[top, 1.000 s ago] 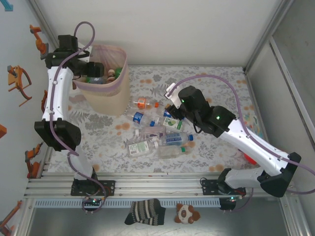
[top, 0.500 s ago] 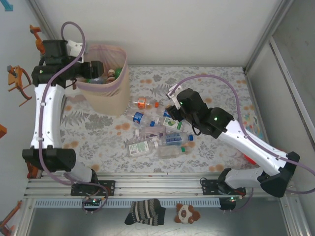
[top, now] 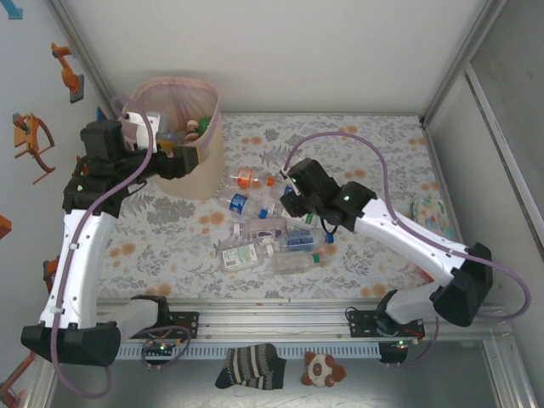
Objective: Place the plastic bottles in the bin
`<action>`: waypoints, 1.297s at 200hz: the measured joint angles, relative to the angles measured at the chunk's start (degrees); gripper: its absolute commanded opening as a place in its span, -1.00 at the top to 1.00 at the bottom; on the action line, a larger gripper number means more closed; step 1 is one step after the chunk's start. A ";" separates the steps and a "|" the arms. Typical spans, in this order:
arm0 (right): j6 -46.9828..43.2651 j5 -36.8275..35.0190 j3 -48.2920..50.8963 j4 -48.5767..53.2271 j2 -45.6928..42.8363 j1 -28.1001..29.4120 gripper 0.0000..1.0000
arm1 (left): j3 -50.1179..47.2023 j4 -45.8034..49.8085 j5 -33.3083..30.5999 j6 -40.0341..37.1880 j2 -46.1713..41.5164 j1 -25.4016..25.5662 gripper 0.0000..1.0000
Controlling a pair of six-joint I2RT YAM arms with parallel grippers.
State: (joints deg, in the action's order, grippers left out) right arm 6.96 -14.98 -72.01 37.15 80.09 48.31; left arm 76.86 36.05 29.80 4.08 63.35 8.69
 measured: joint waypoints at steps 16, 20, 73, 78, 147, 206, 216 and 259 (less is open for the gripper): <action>-1.53 3.13 -0.31 0.81 3.15 -2.36 -0.28 | -2.80 -0.94 0.31 0.44 -1.22 1.36 -0.59; -2.12 3.89 -0.59 1.22 4.20 -3.13 -0.28 | -3.39 -1.14 0.33 0.52 -1.44 1.60 -0.59; -11.15 7.93 -9.31 4.37 17.00 -7.02 -0.29 | -10.51 -1.90 0.35 2.56 -6.60 2.54 -0.59; -11.85 8.13 -10.36 4.48 18.25 -7.10 -0.29 | -10.80 -1.86 0.22 2.73 -7.19 2.56 -0.59; -19.65 7.76 -26.27 8.44 36.72 -7.54 -0.32 | -11.13 0.00 -1.92 3.08 -12.85 2.64 -0.61; -23.12 6.36 -31.93 10.14 44.87 -8.74 -0.34 | -11.15 2.10 -3.21 2.95 -13.70 2.64 -0.62; -23.56 6.29 -33.16 10.12 45.83 -8.94 -0.34 | -11.13 2.14 -3.21 2.95 -13.70 2.64 -0.62; -25.05 5.97 -37.31 10.47 49.00 -9.64 -0.33 | -11.13 2.14 -3.23 2.99 -13.73 2.64 -0.62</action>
State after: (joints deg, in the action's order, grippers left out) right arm -18.09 -9.02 -109.32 47.62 129.10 38.68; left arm 65.73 38.20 26.57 7.07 49.63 11.33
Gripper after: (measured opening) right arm 0.668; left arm 0.808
